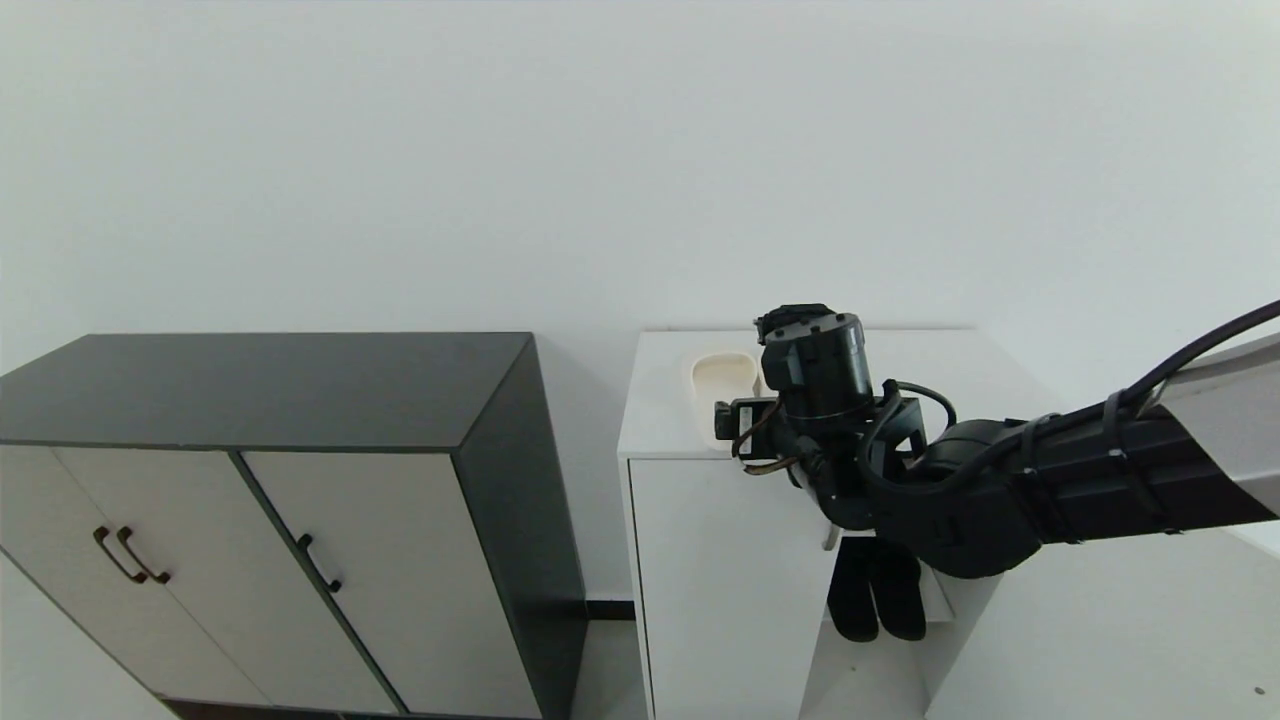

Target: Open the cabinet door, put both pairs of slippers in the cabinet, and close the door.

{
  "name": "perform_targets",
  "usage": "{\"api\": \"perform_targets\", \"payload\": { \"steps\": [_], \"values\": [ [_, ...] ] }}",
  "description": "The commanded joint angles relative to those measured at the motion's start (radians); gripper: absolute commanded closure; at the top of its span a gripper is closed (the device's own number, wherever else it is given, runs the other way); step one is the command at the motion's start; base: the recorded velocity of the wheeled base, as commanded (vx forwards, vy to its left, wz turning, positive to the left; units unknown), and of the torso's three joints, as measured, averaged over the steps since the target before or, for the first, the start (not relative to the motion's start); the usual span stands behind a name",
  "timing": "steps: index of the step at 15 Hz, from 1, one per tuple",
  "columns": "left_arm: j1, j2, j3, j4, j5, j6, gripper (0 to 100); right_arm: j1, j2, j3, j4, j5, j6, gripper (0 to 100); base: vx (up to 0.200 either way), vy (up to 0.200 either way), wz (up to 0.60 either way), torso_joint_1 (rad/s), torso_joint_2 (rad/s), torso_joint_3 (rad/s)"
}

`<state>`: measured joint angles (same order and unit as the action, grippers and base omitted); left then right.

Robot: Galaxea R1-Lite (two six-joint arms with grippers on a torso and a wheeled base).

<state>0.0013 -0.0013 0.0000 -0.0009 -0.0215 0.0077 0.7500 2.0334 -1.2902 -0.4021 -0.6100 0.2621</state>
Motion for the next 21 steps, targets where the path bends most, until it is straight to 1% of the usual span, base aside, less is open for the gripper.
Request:
{"api": "perform_targets", "payload": {
  "steps": [1,5,8,10,16,19,21],
  "values": [
    [0.000,0.001,0.000,-0.001,0.000,-0.002,100,-0.003,0.011,0.000,-0.001,-0.001,0.000,0,0.200,0.000,0.00,0.002,0.00,-0.002],
    [0.000,0.001,0.000,-0.001,0.000,0.000,100,-0.008,0.018,0.002,-0.007,-0.001,0.003,0,0.200,0.000,0.00,0.007,0.00,0.002],
    [0.000,0.001,0.000,-0.001,0.000,-0.003,100,-0.003,0.013,0.034,-0.014,-0.001,0.003,0,0.200,0.000,0.00,0.001,0.00,0.001],
    [0.000,0.001,0.000,-0.001,0.000,-0.003,100,0.000,0.014,0.042,-0.014,-0.001,0.008,0,0.000,0.000,0.00,0.000,0.00,0.000],
    [0.000,0.001,0.000,-0.001,0.005,-0.003,100,-0.008,0.099,0.032,-0.093,-0.013,0.002,0,0.000,0.000,0.00,0.000,0.00,0.000],
    [0.000,0.001,0.000,-0.001,0.005,-0.003,100,-0.014,0.125,0.026,-0.095,-0.013,0.002,0,0.000,0.000,0.00,0.000,0.00,0.000],
    [0.000,0.001,0.000,-0.001,0.006,-0.003,100,-0.029,0.157,0.015,-0.136,-0.013,-0.003,0,0.000,0.000,0.00,0.000,0.00,0.000]
  ]
}}
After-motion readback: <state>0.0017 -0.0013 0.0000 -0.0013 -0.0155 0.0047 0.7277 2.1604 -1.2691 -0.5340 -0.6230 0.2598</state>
